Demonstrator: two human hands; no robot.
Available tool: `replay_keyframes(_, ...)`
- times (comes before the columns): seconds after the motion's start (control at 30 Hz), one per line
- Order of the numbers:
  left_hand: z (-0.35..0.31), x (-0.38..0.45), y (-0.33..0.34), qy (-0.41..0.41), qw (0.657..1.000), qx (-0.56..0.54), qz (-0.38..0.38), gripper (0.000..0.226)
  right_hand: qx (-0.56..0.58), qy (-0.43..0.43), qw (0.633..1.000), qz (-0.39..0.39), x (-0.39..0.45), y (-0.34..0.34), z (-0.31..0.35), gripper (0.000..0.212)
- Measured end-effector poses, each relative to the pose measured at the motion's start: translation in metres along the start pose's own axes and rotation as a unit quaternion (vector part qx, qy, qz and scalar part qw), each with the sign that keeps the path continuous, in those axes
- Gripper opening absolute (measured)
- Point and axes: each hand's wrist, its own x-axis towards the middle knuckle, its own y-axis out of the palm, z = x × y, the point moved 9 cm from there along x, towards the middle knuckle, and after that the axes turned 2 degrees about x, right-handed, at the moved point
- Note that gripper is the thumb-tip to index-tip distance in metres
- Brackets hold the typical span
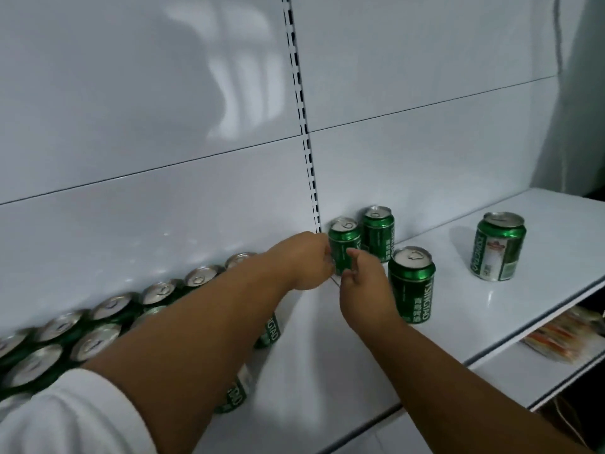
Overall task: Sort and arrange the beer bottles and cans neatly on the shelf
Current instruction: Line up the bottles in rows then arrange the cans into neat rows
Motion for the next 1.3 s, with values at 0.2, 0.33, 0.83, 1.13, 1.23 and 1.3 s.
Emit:
replay_keyframes(0.2, 0.014, 0.016, 0.051, -0.158, 0.982, -0.106, -0.004, 0.018, -0.229, -0.114, 0.960, 0.114, 0.064, -0.012, 0.058, 0.035)
replay_keyframes(0.33, 0.014, 0.007, 0.087, -0.244, 0.908, -0.323, -0.110, 0.026, -0.456, -0.144, 0.840, 0.258, 0.082, 0.004, 0.056, 0.034)
replay_keyframes(0.83, 0.010, -0.003, 0.117, -0.271, 0.768, -0.501, -0.292, 0.062, -0.366, -0.247, 0.834, 0.331, 0.096, 0.017, 0.063, 0.027)
replay_keyframes(1.13, -0.003, -0.020, 0.099, -0.247, 0.757, -0.510, -0.325, 0.053, -0.369, -0.235, 0.837, 0.328, 0.081, 0.011, 0.068, 0.048)
replay_keyframes(1.23, -0.008, -0.030, 0.089, -0.222, 0.727, -0.555, -0.338, 0.049, -0.329, -0.224, 0.853, 0.336, 0.077, 0.003, 0.076, 0.044)
replay_keyframes(1.3, -0.014, -0.037, 0.085, -0.189, 0.710, -0.601, -0.315, 0.040, -0.295, -0.201, 0.867, 0.347, 0.072, -0.006, 0.084, 0.040)
